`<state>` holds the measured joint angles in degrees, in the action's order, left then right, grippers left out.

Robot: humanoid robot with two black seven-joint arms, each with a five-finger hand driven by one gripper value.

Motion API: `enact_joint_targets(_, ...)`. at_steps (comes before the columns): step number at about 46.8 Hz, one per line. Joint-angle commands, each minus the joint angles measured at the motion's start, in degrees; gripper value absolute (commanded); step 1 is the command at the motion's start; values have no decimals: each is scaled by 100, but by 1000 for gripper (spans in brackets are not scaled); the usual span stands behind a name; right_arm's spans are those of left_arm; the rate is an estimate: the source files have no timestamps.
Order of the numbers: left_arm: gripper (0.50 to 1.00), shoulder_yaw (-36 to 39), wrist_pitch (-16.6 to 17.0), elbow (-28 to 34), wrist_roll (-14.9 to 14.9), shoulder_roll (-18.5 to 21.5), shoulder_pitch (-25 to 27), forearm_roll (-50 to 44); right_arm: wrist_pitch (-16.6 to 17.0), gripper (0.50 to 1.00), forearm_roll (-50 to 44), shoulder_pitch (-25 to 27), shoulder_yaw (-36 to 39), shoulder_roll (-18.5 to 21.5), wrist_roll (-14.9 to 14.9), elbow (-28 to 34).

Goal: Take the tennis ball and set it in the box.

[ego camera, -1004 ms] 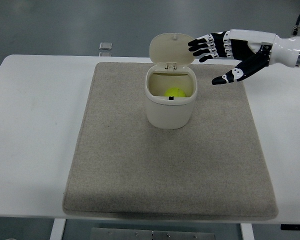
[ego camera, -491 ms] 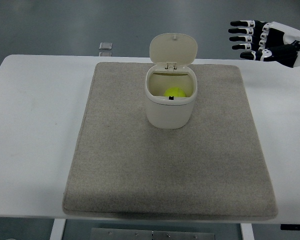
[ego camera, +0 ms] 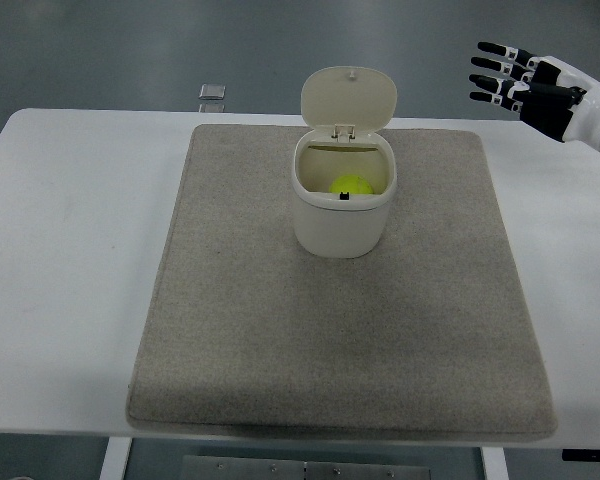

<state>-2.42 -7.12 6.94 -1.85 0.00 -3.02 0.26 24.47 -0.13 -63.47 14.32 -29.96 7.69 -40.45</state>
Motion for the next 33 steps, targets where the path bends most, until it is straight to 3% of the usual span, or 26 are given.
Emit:
enact_joint_targets(1,996,5,0,0,1,0,-6,0,-30,905,285,10,0,95,-75,45)
enact_joint_targets(11,996,5,0,0,1,0,3,0,-109,905,935,71,0,253,-197,107)
enact_joint_targets(21,996,5,0,0,1,0,-6,0,-443,903,1718,203,9,438,-365,204)
enact_joint_targets(33,996,-4,0,0,1,0,-6,0,-382,905,2052,352,246,491,-365,256)
